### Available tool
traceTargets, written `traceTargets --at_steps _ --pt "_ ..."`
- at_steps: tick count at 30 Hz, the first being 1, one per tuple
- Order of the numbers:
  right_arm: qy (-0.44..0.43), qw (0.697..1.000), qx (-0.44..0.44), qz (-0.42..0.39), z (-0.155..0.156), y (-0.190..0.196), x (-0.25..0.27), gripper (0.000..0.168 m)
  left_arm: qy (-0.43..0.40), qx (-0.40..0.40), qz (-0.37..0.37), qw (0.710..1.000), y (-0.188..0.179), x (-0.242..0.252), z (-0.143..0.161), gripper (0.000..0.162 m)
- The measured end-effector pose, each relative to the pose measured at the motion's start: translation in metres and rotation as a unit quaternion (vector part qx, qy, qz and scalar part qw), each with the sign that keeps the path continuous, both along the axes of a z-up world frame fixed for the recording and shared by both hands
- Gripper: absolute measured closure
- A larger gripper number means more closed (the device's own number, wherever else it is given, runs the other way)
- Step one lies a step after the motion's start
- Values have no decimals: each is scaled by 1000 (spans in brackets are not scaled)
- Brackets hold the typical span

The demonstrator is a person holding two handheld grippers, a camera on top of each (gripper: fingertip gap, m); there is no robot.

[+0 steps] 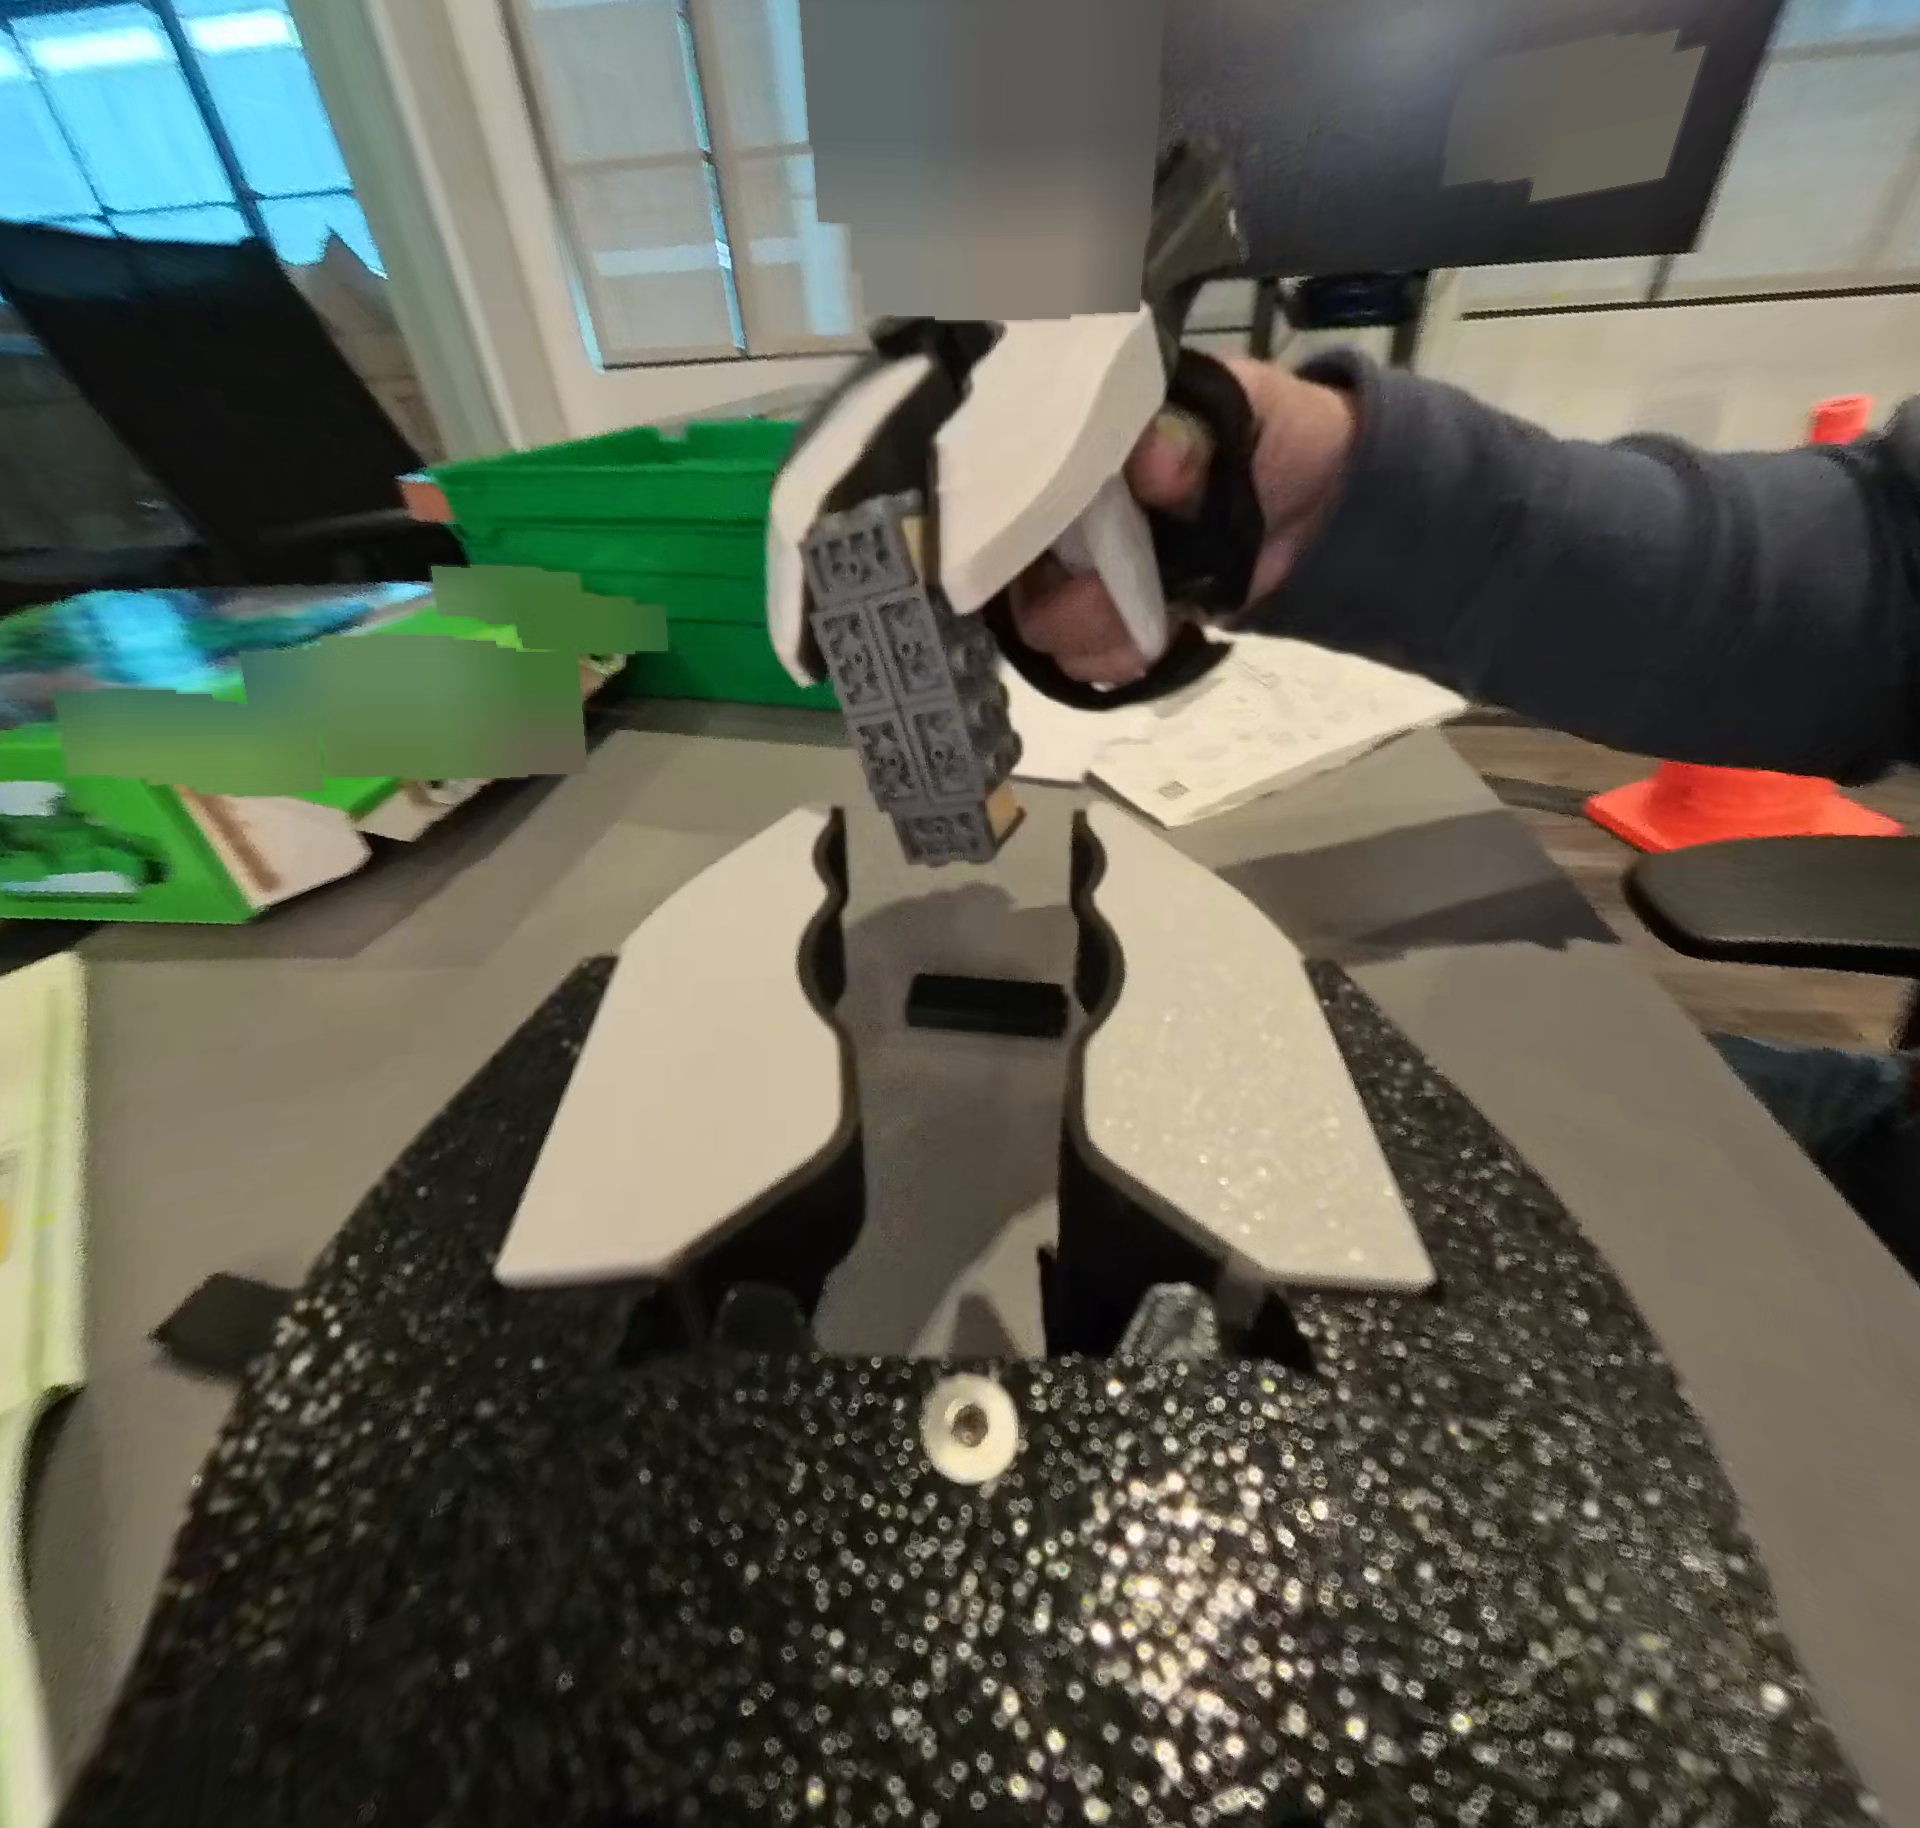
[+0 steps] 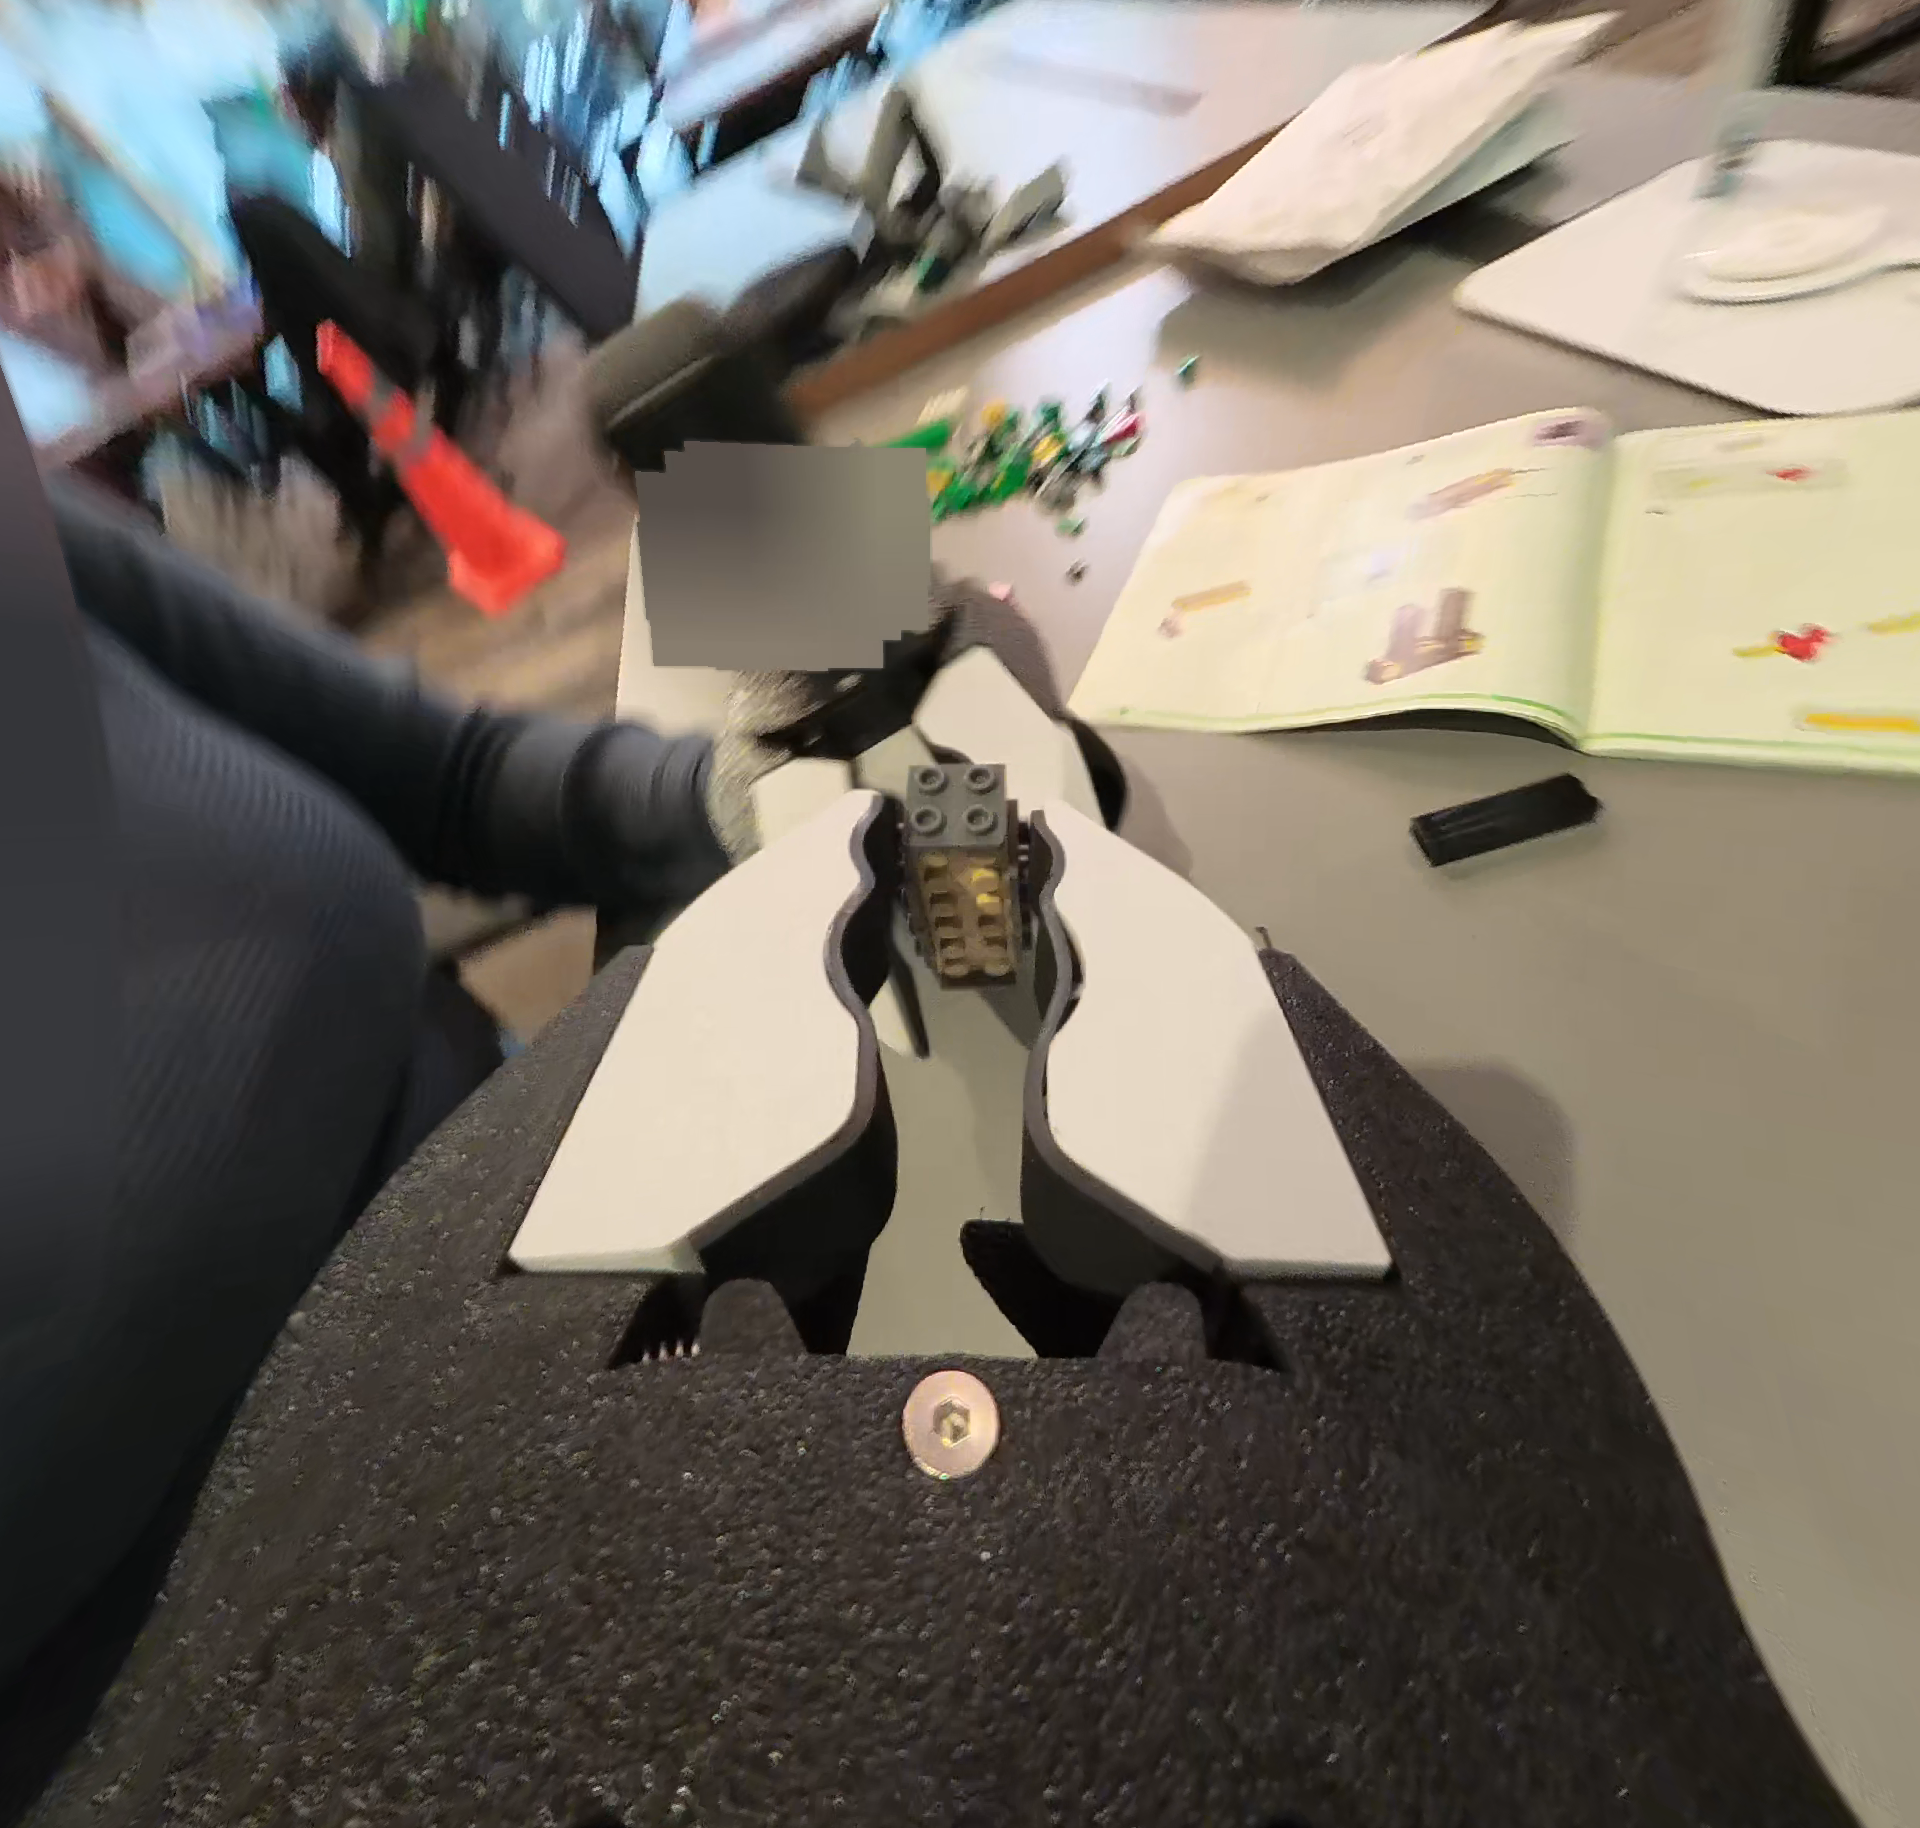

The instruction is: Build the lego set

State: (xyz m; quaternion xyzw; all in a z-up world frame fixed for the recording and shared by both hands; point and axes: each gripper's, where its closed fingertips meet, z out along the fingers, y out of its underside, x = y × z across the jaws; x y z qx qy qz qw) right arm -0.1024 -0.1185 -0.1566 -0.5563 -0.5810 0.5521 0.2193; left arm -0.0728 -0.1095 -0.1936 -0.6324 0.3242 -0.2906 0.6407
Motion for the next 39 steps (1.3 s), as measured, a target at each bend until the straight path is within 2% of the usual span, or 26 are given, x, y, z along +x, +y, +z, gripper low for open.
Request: traceTargets --at_steps 5,10,14,19,29,34,35,39 --pt "30 999 -32 -16 -3 4 -1 145 -25 23 32 999 2 -10 13 118" --pt "40 999 7 17 -8 -5 3 145 -68 -19 -19 997 -3 -4 13 121" --pt "34 998 33 46 -10 -11 7 145 -69 -34 -49 996 -7 2 11 131" --pt "34 994 60 81 -12 -17 10 145 -65 -47 -83 993 -13 10 7 136" --pt "9 990 88 108 -20 -25 10 145 -51 -47 -93 993 -16 15 3 136" --pt "6 992 91 89 -21 -19 4 143 -45 -47 -70 995 -10 11 2 136" --pt "15 993 88 79 -17 -17 5 139 -44 -46 -62 996 -8 9 1 136" --pt "63 993 95 4 2 10 12 129 -66 -31 -38 997 -3 -2 7 137"
